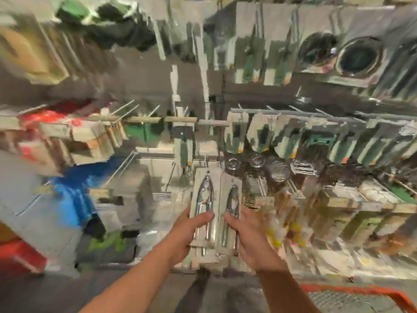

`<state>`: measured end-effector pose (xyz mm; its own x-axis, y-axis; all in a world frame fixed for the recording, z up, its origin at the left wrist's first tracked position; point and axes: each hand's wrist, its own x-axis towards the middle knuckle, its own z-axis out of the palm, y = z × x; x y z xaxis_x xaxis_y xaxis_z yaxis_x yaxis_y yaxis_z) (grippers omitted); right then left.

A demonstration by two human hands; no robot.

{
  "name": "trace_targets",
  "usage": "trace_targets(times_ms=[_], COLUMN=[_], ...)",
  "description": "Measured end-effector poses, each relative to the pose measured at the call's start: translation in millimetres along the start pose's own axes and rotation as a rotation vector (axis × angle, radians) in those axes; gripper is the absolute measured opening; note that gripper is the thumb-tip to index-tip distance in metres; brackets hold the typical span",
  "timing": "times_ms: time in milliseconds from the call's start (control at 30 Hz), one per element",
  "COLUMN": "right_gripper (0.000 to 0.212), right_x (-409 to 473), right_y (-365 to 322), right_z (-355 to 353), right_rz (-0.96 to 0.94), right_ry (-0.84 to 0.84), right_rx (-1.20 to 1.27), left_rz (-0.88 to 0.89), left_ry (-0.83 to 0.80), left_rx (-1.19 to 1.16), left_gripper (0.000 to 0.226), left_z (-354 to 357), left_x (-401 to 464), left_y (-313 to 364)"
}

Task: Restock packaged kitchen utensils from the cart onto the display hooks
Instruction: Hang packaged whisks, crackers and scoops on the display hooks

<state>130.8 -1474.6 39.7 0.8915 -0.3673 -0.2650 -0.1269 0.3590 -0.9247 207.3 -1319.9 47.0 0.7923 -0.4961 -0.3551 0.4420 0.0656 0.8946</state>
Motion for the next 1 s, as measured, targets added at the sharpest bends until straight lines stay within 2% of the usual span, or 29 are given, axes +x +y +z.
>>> trace_targets(times_ms=[67,133,200,267,333,500,633,733,800,833,867,933,967,1000], right_gripper=[0.101,0.108,0.114,0.116,0.111,0.074,0.051,0.068,0.083,0.085,0.078,0.041,0.029,0.031], right_x=[27.5,56.2,51.2,59.5,67.5,86.8,94.1,100.9,110.7,109.0,108.7,112.6,117.1,120.1], right_y=[19.4,38.9,21.4,15.7,12.9,6.3,5.4,7.1,7.1,0.7,-8.2,-20.3,-24.7,-28.4], right_z=[27.1,49.6,89.8,119.0,139.7,182.1,193.7,191.6,183.5,185.3,183.3,172.5,165.3,159.2], right_rz=[-0.011,-0.013,-0.012,-0.009,-0.021,-0.041,-0.043,-0.058,-0.069,-0.076,-0.088,-0.096,-0.102,-0.096], right_ry=[-0.019,-0.046,-0.063,-0.061,-0.042,0.021,0.001,0.018,0.059,0.052,0.054,0.057,0.053,0.062], right_rx=[-0.021,-0.025,-0.043,-0.021,-0.028,-0.027,-0.008,-0.017,-0.033,-0.059,-0.061,-0.048,-0.032,-0.037], left_rz=[0.035,0.059,0.075,0.087,0.109,0.117,0.117,0.093,0.062,0.050,0.042,0.028,0.032,0.034], left_ry=[0.047,0.096,0.112,0.136,0.150,0.136,0.089,0.054,0.029,0.015,0.011,-0.026,-0.038,-0.054], left_rx=[-0.051,-0.081,-0.051,-0.011,-0.013,-0.023,0.002,-0.017,0.015,0.049,0.087,0.117,0.122,0.130], left_gripper=[0.096,0.110,0.128,0.130,0.128,0.105,0.115,0.086,0.092,0.087,0.074,0.044,0.038,0.039], left_z=[-34.4,-66.0,-94.9,-121.0,-141.0,-178.8,-193.2,-193.1,-189.4,-186.5,-178.5,-165.4,-160.0,-152.0], left_x=[-1.5,-0.7,5.5,11.0,18.3,34.3,46.6,57.8,72.3,75.6,77.6,81.6,86.1,83.3], left_y=[10.0,20.0,30.3,43.4,58.0,84.3,91.7,92.6,92.4,95.4,101.1,111.8,114.3,120.5])
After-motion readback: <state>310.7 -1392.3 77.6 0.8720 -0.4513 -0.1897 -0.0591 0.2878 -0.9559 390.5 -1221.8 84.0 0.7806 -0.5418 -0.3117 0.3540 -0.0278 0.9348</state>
